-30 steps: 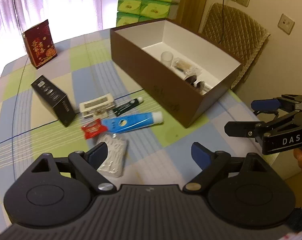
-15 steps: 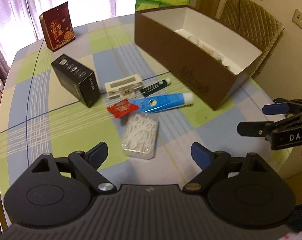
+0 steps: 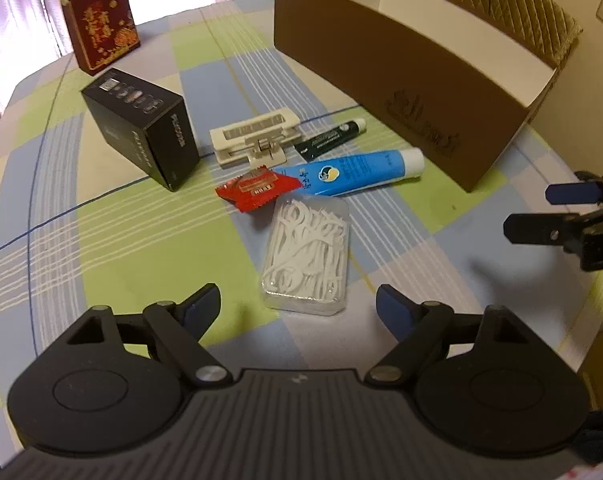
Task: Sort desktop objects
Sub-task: 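Withdraw both tools from the box toward the remaining table items, then grasp the blue tube with the right tool while the left tool grasps the clear floss-pick case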
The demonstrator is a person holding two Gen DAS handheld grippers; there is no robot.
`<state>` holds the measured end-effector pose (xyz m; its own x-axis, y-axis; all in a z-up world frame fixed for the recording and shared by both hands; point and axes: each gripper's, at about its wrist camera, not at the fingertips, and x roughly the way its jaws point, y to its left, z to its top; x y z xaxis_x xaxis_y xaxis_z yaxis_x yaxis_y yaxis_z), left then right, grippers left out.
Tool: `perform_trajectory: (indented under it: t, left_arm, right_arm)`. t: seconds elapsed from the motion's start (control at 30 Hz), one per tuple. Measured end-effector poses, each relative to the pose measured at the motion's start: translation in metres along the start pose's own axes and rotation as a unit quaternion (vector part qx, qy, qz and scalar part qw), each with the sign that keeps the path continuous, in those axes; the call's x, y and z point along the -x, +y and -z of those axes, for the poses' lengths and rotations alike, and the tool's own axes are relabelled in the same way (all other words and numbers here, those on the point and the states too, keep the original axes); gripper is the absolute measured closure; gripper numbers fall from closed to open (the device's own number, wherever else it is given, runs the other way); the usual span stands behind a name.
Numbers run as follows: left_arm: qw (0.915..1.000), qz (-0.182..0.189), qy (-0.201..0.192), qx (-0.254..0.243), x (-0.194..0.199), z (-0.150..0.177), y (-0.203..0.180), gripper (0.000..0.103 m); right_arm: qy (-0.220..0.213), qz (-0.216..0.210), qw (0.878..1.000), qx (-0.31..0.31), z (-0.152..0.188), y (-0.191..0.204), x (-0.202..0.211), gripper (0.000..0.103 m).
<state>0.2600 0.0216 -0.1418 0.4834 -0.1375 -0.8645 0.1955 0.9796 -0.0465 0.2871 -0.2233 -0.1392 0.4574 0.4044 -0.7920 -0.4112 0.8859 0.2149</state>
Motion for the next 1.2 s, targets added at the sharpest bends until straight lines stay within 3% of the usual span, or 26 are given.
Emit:
perform_trajectory:
  t: [0.27, 0.33, 0.5, 0.67, 0.97, 1.2]
  left_arm:
    - [0.9995, 0.009, 0.002, -0.031, -0.029, -0.014, -0.004, 0.025]
    - [0.9993, 0.01, 0.004, -0.036, -0.037, -0.019, -0.004, 0.028]
    - [0.9991, 0.004, 0.017, -0.04, -0.056, -0.022, -0.006, 0.05]
    - [0.9993, 0.0, 0.018, -0.031, -0.05, -0.011, 0.0, 0.05]
    - [0.9985, -0.03, 0.032, 0.032, -0.021, 0.022, 0.05, 0.05]
    - [0.9925, -0.067, 0.036, 0.096, -0.012, 0.025, 0.09, 0.05]
  right_arm:
    - [0.012, -0.003, 1.0, -0.006, -0.003, -0.007, -0.013, 0.015]
    - [0.016, -0.007, 1.0, -0.007, -0.003, -0.007, -0.015, 0.016]
    - [0.025, -0.017, 1.0, 0.0, -0.001, -0.001, -0.02, 0.021]
    - [0.036, -0.036, 0.998, 0.025, -0.002, 0.014, -0.027, 0.029]
    - [0.022, -0.064, 0.985, 0.156, -0.023, 0.062, -0.048, 0.037]
    - [0.028, -0.048, 0.957, 0.284, -0.048, 0.084, -0.096, 0.037]
